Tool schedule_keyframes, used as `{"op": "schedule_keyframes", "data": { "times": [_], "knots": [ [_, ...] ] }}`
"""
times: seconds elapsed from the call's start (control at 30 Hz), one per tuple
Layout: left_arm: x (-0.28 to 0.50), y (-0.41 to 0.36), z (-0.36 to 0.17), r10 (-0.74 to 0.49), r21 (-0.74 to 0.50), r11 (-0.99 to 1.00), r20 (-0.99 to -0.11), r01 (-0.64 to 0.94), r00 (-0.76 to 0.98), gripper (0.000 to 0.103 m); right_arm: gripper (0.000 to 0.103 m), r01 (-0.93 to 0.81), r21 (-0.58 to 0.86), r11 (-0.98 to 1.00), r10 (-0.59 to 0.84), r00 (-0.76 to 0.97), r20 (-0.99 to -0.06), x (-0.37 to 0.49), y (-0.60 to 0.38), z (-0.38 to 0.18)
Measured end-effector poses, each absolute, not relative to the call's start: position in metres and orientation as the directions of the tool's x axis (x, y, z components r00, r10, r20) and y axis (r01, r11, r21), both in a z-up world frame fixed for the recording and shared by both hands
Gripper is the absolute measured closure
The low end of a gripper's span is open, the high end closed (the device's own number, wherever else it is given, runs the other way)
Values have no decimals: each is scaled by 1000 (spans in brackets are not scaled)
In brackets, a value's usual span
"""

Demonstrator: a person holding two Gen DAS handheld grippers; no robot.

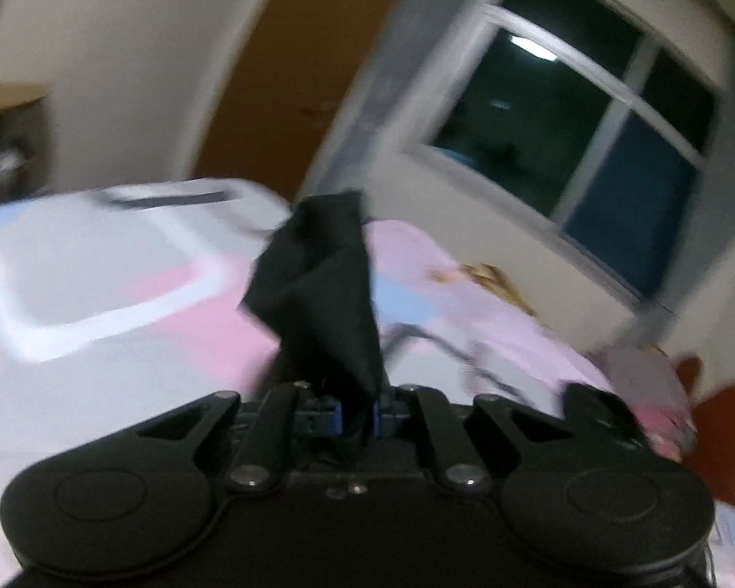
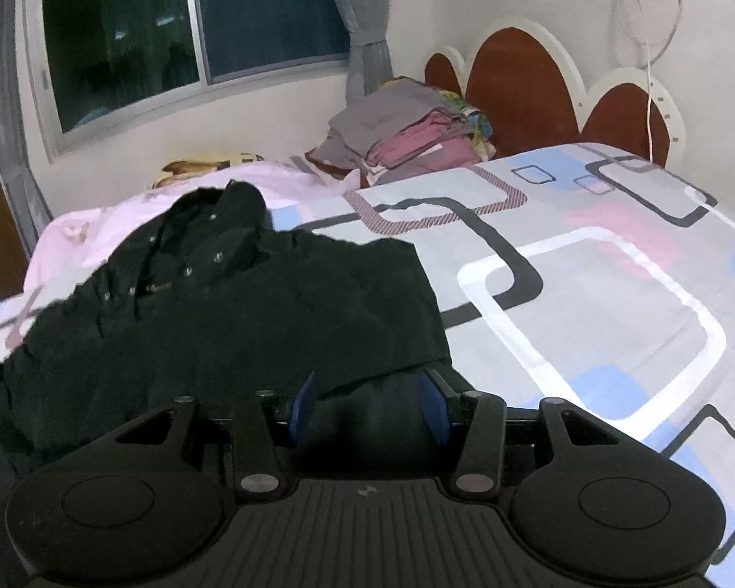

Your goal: Fold large clothes

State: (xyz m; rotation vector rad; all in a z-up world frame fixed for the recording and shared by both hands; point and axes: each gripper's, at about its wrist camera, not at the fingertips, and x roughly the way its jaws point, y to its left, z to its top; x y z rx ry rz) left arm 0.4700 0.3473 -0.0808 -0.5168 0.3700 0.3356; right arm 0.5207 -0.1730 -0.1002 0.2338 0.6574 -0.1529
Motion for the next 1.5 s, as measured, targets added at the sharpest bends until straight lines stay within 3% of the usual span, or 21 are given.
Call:
{"op": "schedule_keyframes", "data": {
  "times": [0.1,0.23,0.5,0.83,0.9,0.93,1.03,1.07,1.13,1.2,1.3,1.5],
  "knots": [
    [500,291,-66,131,-343,895,-411,-286,902,95,55,194,182,964,-41,785,-618,524,-178,-98],
    [540,209,-71,43,-219,962,-467,-163,883,95,55,164,206,965,1,782,-624,530,-187,-99],
    [581,89,-101,-109,-126,991,-571,45,814,95,55,144,238,960,42,773,-633,541,-209,-108],
    [624,-2,-140,-182,-93,982,-662,161,727,94,55,161,259,952,45,765,-643,550,-254,-117],
    [626,-17,-146,-196,-80,978,-674,193,712,73,55,170,263,950,44,761,-647,553,-262,-119],
    [624,-23,-148,-193,-64,977,-675,205,712,69,55,173,267,948,44,759,-650,553,-266,-120],
    [621,-40,-151,-201,-46,972,-673,231,712,42,55,181,276,944,48,754,-655,556,-272,-123],
    [620,-43,-150,-215,-57,969,-665,239,716,29,55,182,279,943,49,753,-656,557,-273,-123],
    [616,-45,-147,-233,-70,966,-646,247,727,27,55,181,282,942,52,751,-658,558,-273,-124],
    [615,-44,-142,-222,-66,970,-643,236,733,36,55,177,287,941,60,750,-658,559,-272,-124],
    [604,-22,-126,-220,-107,975,-605,195,766,37,55,135,311,941,104,758,-643,559,-265,-119],
    [574,45,-103,-93,-74,995,-547,63,832,37,55,29,375,927,224,757,-614,568,-230,-112]
  ]
}}
